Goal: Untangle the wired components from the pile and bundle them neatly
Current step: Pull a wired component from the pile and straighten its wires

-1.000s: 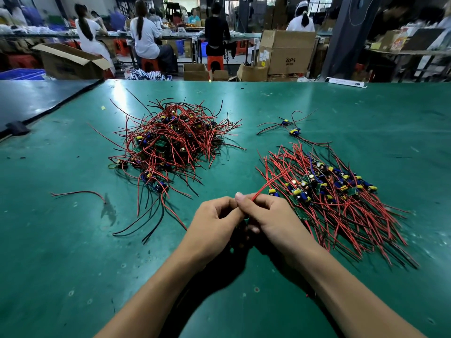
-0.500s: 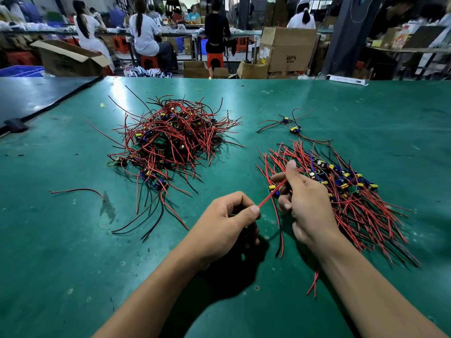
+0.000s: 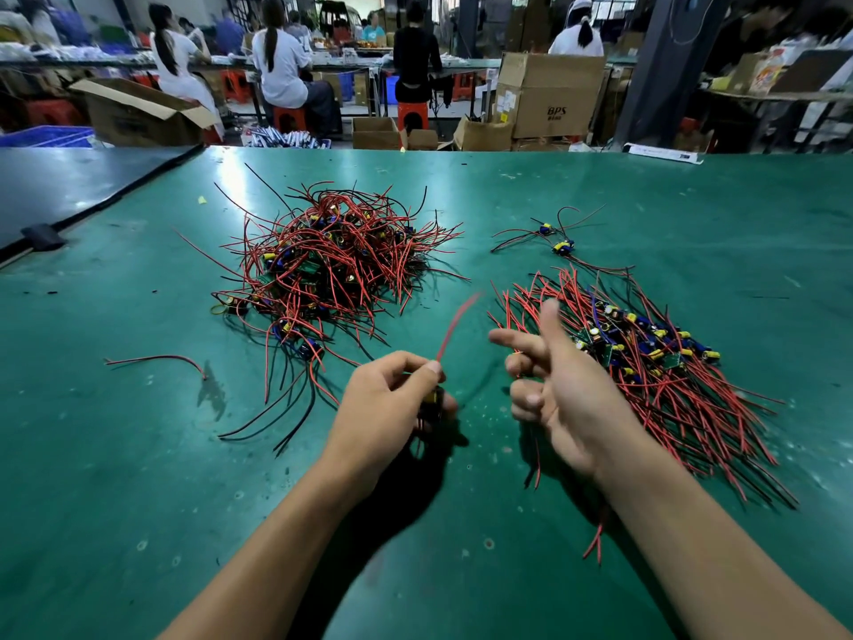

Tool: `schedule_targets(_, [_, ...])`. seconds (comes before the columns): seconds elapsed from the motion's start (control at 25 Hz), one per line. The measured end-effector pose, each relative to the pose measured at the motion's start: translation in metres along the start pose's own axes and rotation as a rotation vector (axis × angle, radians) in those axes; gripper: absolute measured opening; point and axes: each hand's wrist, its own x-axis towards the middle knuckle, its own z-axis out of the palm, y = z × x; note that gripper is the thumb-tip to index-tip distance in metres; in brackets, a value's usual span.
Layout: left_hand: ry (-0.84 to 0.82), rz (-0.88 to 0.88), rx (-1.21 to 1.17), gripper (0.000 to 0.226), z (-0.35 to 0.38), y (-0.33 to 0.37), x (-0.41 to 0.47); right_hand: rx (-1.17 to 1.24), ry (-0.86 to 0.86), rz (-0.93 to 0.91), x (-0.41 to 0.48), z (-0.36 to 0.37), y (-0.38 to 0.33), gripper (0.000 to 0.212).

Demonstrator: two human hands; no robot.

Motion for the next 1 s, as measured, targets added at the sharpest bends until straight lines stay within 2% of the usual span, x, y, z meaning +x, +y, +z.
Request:
schedule_targets(0.12, [0.083, -0.119, -0.304, 0.014, -0.006, 0.007, 0.006, -0.745, -0.103, -0.4, -0.005, 0.004, 0.02, 0.018])
schedule_targets(0.16, [0.084, -0.132, -0.369, 0.014, -0.007, 0.009, 0.008, -0.908, -0.146, -0.492, -0.006, 0.005, 0.026, 0.018])
schedule_targets(0.24, [0.089, -0.146, -0.394, 0.015, -0.008, 0.012, 0.01, -1.014, -0.212, -0.577, -0.01, 0.01, 0.034, 0.028])
schedule_targets(0.32, [0.101, -0.16, -0.381, 0.017, -0.005, 0.012, 0.009, -0.943, -0.179, -0.642, -0.013, 0.015, 0.038, 0.039])
schedule_targets(0.4, [0.1, -0.153, -0.386, 0.014, -0.002, 0.01, 0.008, -0.781, -0.102, -0.618, -0.015, 0.018, 0.038, 0.039])
schedule_targets(0.48, [0.028, -0.129, -0.475, 0.005, -0.005, 0.009, 0.008, -0.452, -0.133, -0.425, -0.016, 0.022, 0.031, 0.036])
schedule_targets(0.56, [-0.122, -0.16, -0.625, 0.016, -0.009, 0.01, 0.007, -0.051, -0.207, -0.199, -0.017, 0.023, 0.019, 0.032])
schedule_targets(0.64, [-0.202, -0.229, -0.657, 0.023, -0.01, 0.01, 0.007, 0.179, -0.308, -0.045, -0.018, 0.021, 0.01, 0.028])
schedule_targets(0.72, [-0.249, -0.316, -0.578, 0.02, -0.007, 0.01, 0.005, 0.192, -0.44, 0.031, -0.021, 0.02, 0.006, 0.028])
schedule_targets(0.8, [-0.347, -0.365, -0.498, 0.035, -0.005, 0.012, 0.003, 0.093, -0.507, 0.042, -0.024, 0.019, 0.007, 0.031])
schedule_targets(0.92, [-0.463, -0.37, -0.41, 0.043, -0.006, 0.015, 0.002, -0.062, -0.442, -0.002, -0.021, 0.018, 0.009, 0.031])
schedule_targets(1.0, [-0.417, -0.346, -0.376, 0.036, -0.005, 0.015, 0.001, -0.103, -0.325, -0.019, -0.018, 0.018, 0.013, 0.029])
